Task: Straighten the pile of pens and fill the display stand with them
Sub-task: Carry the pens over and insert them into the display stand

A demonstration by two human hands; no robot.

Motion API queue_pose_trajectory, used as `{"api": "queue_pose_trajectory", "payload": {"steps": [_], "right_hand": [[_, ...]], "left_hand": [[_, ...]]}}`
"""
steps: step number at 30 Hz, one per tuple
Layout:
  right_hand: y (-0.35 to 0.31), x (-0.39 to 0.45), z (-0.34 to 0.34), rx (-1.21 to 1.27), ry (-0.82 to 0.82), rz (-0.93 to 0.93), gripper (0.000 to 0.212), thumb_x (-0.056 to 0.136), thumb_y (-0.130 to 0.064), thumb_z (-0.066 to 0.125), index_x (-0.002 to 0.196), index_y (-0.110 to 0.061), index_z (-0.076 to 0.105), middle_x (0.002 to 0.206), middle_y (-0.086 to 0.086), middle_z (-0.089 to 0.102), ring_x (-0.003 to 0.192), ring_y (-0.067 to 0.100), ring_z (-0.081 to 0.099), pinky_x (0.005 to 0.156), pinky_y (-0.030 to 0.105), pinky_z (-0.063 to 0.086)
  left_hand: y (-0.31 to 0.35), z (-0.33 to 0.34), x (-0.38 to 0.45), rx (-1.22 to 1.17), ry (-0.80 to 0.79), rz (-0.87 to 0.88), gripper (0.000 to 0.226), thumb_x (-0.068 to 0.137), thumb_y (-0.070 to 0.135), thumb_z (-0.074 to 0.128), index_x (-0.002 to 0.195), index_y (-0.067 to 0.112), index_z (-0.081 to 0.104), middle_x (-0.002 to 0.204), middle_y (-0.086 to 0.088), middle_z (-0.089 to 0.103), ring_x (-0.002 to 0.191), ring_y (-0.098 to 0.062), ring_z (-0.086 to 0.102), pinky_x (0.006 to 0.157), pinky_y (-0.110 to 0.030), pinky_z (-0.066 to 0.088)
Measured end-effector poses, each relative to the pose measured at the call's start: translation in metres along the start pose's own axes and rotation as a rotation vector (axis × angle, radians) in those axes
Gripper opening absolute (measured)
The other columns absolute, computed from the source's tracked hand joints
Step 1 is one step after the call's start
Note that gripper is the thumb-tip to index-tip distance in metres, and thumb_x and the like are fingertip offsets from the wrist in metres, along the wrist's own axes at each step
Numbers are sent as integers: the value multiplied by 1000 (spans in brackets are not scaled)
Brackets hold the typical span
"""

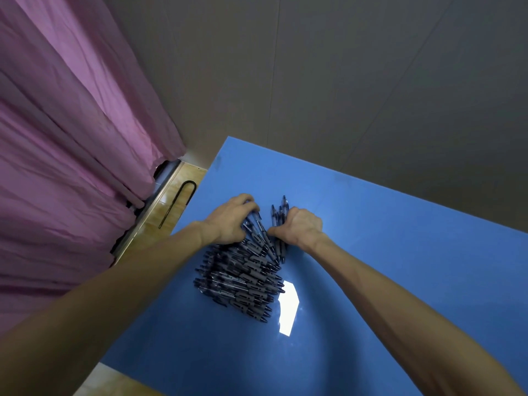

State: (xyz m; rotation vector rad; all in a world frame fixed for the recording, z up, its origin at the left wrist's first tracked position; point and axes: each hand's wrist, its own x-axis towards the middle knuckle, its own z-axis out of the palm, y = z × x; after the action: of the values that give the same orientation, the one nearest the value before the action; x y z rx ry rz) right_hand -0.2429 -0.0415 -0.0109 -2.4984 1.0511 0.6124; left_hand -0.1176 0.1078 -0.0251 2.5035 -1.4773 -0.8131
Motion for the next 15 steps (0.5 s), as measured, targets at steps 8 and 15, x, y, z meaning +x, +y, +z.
{"api": "queue_pose_trajectory", "payload": {"steps": [8,15], "right_hand": [[3,0,5,65,2,-30,37,88,-53,66,90,-19,51,77,-3,55,77,21,57,68,29,42],[14,1,-3,-26,-27,-88,32,94,-49,59,96,-17,52,97,3,61,87,24,55,75,30,43]], "left_hand": [[-1,-1,-4,-102,98,-397,57,95,38,64,142,12,44,141,-10,42,121,-32,52,99,-44,48],[16,5,8,-244,125,-270,57,96,33,67,145,14,45,145,-6,40,125,-28,52,103,-37,44]]}}
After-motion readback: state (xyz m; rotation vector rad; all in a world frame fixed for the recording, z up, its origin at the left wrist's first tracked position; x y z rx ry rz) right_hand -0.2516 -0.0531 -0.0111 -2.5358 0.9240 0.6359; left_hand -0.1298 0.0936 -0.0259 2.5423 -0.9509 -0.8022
